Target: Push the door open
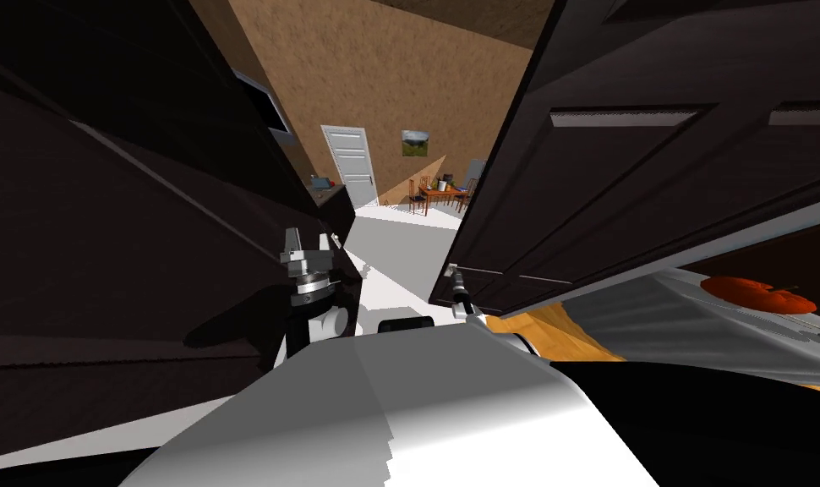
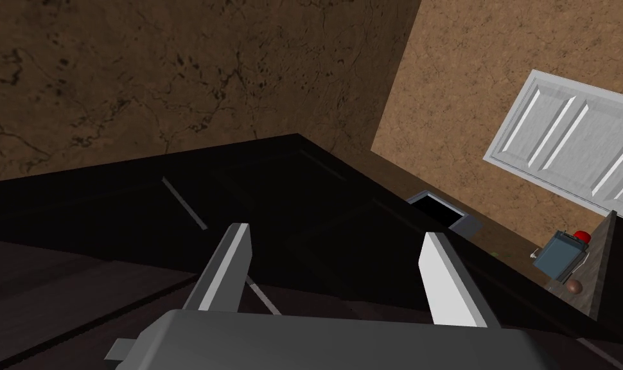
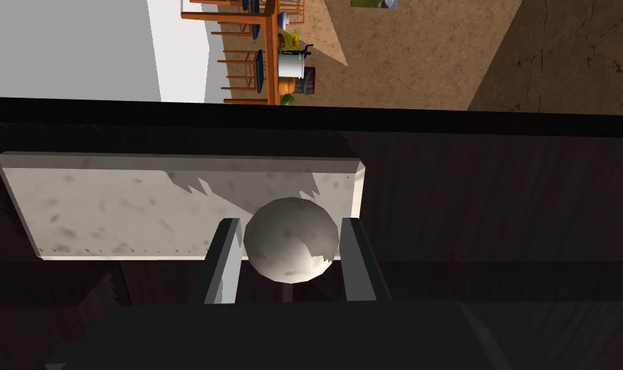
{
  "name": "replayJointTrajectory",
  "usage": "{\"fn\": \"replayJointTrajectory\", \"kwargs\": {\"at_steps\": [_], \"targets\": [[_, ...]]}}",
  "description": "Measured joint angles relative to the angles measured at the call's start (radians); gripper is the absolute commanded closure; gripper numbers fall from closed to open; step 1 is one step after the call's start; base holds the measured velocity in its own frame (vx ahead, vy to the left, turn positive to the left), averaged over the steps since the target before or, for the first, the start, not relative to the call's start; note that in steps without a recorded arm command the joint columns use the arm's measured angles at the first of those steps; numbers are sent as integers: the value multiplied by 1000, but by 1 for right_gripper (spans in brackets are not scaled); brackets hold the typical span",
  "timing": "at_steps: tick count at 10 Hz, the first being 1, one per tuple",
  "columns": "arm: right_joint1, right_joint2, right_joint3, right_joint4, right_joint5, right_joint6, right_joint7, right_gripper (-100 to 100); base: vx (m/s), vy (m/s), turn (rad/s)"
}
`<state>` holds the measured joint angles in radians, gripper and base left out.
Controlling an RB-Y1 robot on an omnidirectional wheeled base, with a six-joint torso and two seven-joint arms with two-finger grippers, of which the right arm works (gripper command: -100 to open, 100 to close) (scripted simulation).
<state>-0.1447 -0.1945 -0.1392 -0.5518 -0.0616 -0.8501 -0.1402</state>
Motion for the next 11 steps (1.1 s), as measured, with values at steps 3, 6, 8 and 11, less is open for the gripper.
{"fn": "replayJointTrajectory", "kwargs": {"at_steps": [3, 6, 8, 11], "targets": [[-11, -6, -35, 29, -21, -1, 15, 100, 165, 75, -61], [-6, -12, -71, 38, -41, -6, 28, 100, 192, 74, -78], [1, -13, -88, 18, -52, 14, 40, 100, 135, 21, -18], [-16, -19, -114, 59, -66, -4, 51, 100, 190, 44, -45]]}}
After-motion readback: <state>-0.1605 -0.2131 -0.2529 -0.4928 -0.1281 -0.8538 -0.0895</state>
